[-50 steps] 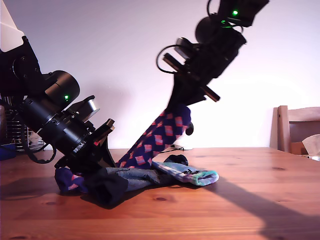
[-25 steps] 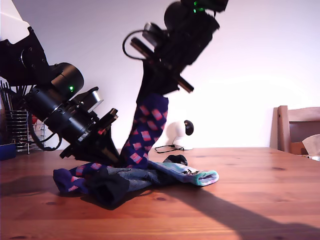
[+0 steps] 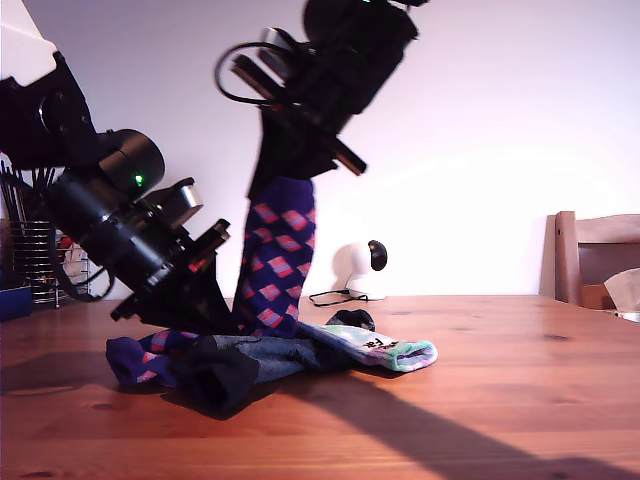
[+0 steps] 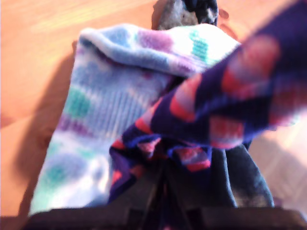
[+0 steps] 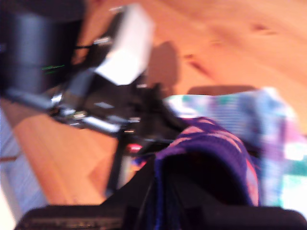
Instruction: Fold the socks in front of you. After folding them, place them to the left side.
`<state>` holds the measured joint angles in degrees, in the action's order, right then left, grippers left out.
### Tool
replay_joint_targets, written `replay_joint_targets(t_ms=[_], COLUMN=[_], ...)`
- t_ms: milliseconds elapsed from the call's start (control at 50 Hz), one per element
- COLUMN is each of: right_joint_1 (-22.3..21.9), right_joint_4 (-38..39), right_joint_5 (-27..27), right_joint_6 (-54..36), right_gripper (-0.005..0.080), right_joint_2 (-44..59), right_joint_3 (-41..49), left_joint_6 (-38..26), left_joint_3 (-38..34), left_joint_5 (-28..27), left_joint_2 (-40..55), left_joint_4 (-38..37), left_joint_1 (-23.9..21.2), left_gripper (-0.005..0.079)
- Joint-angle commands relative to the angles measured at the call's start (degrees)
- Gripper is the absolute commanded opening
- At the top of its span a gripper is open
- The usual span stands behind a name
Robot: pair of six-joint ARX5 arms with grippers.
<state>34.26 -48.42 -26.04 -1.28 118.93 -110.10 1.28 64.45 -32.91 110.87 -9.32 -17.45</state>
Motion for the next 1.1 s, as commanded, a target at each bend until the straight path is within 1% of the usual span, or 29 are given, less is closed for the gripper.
replay_joint_targets(t_ms=[0, 60, 220, 400, 500, 600, 740, 960, 1080], right_joint_1=[0.7, 1.07, 1.38, 2.05, 3.1, 4.57, 6.1, 7.93, 9.07], right_joint_4=[0.94, 1.44, 3.17, 3.61, 4.07, 5.55, 6.99, 8.5, 9.16], right_joint_5=[0.74, 1.2, 1.57, 1.57, 1.57, 1.57, 1.57, 1.55, 1.57], right_joint_6=[0.72, 0.92, 1.53, 2.75, 2.78, 3.02, 4.39, 5.97, 5.97], right_gripper=[-0.0013, -0.0013, -0.0013, -0.0013, -0.0013, -0.0013, -0.0013, -0.0013, -0.0013], right_joint_2=[0.46, 0.55, 0.87, 3.23, 4.61, 5.68, 7.45, 10.08, 11.72], right_joint_3=[0.04, 0.04, 0.04, 0.04, 0.04, 0.04, 0.04, 0.07, 0.07], left_joint_6=[-0.5, -0.59, -3.43, -4.85, -6.36, -7.43, -7.69, -7.8, -7.78], left_joint_3=[-0.44, -0.44, -0.44, -0.46, -0.46, -0.46, -0.46, -0.46, -0.44], left_joint_5=[0.0, 0.04, 1.6, 3.63, 6.1, 9.92, 13.9, 15.5, 15.45], left_joint_2=[-3.34, -4.37, -7.41, -10.62, -12.48, -14.56, -17.81, -22.62, -24.17], left_joint_4=[-0.26, -1.51, -6.25, -12.44, -15.56, -17.94, -19.87, -20.59, -20.68], left_joint_1=[0.52, 0.92, 2.36, 5.22, 6.97, 8.52, 10.84, 13.77, 14.75], left_gripper=[-0.0024, -0.0024, -0.0024, -0.0024, -0.0024, -0.0024, -0.0024, -0.0024, -0.0024])
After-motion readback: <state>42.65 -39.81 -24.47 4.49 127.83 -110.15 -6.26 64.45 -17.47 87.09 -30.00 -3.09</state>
